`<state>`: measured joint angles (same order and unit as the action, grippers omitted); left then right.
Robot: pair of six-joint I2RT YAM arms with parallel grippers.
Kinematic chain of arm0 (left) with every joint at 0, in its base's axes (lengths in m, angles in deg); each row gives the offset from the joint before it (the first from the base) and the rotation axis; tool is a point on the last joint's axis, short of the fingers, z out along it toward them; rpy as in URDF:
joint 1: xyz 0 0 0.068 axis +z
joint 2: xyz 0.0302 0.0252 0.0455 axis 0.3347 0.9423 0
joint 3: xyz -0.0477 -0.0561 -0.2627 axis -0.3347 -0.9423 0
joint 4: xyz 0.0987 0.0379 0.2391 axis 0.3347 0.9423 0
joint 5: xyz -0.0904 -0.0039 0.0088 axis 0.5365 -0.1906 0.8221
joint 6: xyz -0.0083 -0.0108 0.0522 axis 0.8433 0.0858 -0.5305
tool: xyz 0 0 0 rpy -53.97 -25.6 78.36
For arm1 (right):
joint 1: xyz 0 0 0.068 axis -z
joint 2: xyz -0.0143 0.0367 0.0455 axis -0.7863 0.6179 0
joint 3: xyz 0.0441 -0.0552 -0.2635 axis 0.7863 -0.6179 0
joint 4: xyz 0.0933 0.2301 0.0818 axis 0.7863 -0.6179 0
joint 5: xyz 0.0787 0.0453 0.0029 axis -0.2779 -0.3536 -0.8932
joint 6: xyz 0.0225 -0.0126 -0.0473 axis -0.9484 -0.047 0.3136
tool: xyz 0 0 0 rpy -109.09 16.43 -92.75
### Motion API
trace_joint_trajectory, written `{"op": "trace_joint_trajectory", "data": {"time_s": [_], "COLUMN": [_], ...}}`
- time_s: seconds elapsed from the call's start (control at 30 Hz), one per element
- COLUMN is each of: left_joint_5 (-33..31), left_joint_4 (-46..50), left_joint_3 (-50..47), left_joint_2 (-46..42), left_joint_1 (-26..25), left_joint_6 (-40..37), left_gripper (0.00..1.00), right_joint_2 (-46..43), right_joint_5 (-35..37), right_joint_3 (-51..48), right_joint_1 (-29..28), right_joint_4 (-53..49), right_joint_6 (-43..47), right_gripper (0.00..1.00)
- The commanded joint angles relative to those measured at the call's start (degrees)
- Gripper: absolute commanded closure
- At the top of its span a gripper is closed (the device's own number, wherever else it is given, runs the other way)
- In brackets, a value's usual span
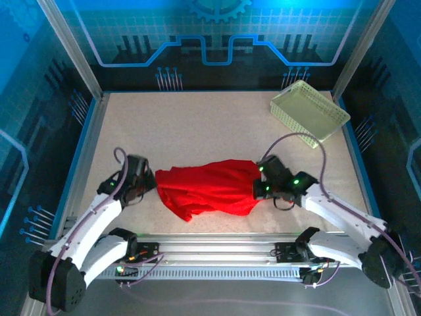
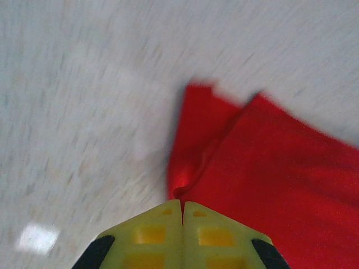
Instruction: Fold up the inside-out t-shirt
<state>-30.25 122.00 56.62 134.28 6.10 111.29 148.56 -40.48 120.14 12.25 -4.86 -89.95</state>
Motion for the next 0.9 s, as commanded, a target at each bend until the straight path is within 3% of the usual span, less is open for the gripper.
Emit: {"op": "trace_joint_trajectory", "data": {"time_s": [0.0,0.03,0.13,0.2,0.23,0.33,0.43,0.57,0.87], "left_joint_5": [6.4,7.2,6.2,3.5,2.1,-2.0,-4.1,-2.3,0.0], "left_joint_4": [1.7,2.3,4.4,6.8,7.7,9.4,7.4,5.0,2.3], "left_joint_3": [-6.8,-8.7,-10.6,-8.3,-6.3,1.6,9.0,16.6,21.1], "left_joint_2": [-4.8,-5.9,-8.2,-8.5,-8.1,-5.3,1.4,15.4,33.8], "left_joint_1": [0.5,0.6,0.7,1.0,1.4,2.9,3.3,3.3,3.1], "left_joint_6": [7.8,9.4,11.6,11.0,9.7,5.1,0.6,-2.5,-6.3], "left_gripper": [1.00,1.00,0.85,0.69,0.56,0.41,0.36,0.36,0.42], "right_joint_2": [3.3,4.6,6.2,5.8,5.4,4.5,3.7,3.2,3.7], "right_joint_5": [0.7,1.7,4.2,6.0,7.5,12.8,16.5,15.1,12.6], "right_joint_3": [-3.2,-3.5,-2.1,0.3,2.0,7.1,10.1,11.0,9.3], "right_joint_1": [-5.2,-6.1,-7.2,-7.2,-7.3,-7.1,-5.8,-1.4,1.1], "right_joint_4": [-2.7,-3.9,-5.9,-6.8,-7.8,-11.5,-12.9,-10.7,-6.6], "right_joint_6": [-9.5,-10.7,-11.3,-9.8,-8.8,-6.0,-2.9,0.0,0.6], "right_gripper": [1.00,1.00,0.99,0.80,0.69,0.46,0.38,0.38,0.38]}}
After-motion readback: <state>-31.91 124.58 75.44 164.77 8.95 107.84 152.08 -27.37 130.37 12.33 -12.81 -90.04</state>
